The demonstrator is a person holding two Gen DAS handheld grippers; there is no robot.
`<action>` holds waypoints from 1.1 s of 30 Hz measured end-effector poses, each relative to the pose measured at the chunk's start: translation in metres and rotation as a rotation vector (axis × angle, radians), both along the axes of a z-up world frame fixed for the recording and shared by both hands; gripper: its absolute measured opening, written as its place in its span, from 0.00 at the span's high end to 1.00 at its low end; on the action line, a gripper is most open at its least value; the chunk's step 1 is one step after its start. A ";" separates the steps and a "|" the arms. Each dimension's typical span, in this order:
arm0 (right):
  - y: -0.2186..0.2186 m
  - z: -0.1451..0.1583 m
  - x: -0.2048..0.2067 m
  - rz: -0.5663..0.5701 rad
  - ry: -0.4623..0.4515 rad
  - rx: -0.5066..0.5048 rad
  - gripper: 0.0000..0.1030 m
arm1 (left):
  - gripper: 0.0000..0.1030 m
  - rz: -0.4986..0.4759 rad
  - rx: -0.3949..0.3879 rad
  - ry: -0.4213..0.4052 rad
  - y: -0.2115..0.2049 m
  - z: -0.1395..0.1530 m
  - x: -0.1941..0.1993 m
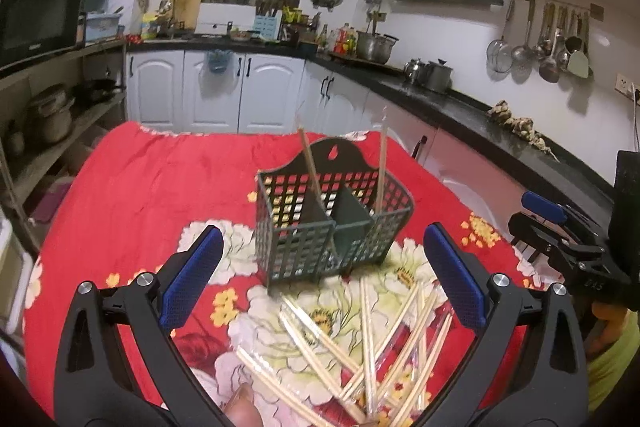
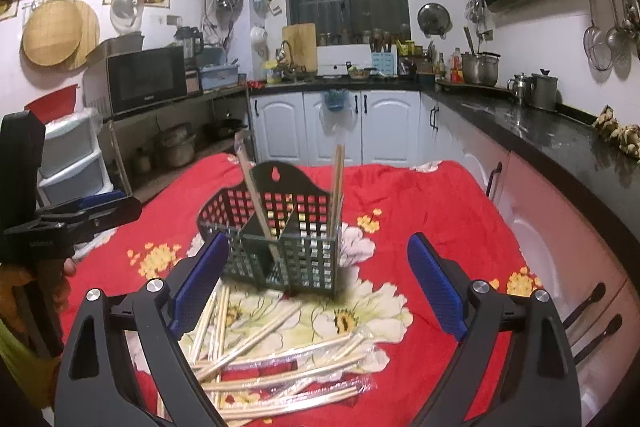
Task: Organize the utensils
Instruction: 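Move the right gripper back down to the chopstick pile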
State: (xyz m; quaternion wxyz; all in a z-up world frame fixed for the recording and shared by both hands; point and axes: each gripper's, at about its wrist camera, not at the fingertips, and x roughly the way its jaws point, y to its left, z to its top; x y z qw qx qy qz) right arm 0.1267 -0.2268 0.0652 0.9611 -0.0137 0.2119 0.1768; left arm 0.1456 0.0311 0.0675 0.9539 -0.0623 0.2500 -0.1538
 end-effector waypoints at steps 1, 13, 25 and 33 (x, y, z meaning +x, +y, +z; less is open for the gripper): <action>0.001 -0.003 -0.001 0.002 0.005 -0.006 0.14 | 0.10 0.004 -0.005 0.009 0.002 -0.003 -0.001; 0.010 -0.041 -0.007 0.020 0.101 -0.045 0.14 | 0.10 0.028 -0.032 0.118 0.015 -0.040 -0.008; 0.000 -0.069 -0.003 0.011 0.182 -0.053 0.14 | 0.10 0.009 0.014 0.202 0.006 -0.067 -0.008; -0.014 -0.085 0.009 -0.038 0.236 -0.048 0.15 | 0.10 -0.043 0.039 0.247 -0.012 -0.081 -0.002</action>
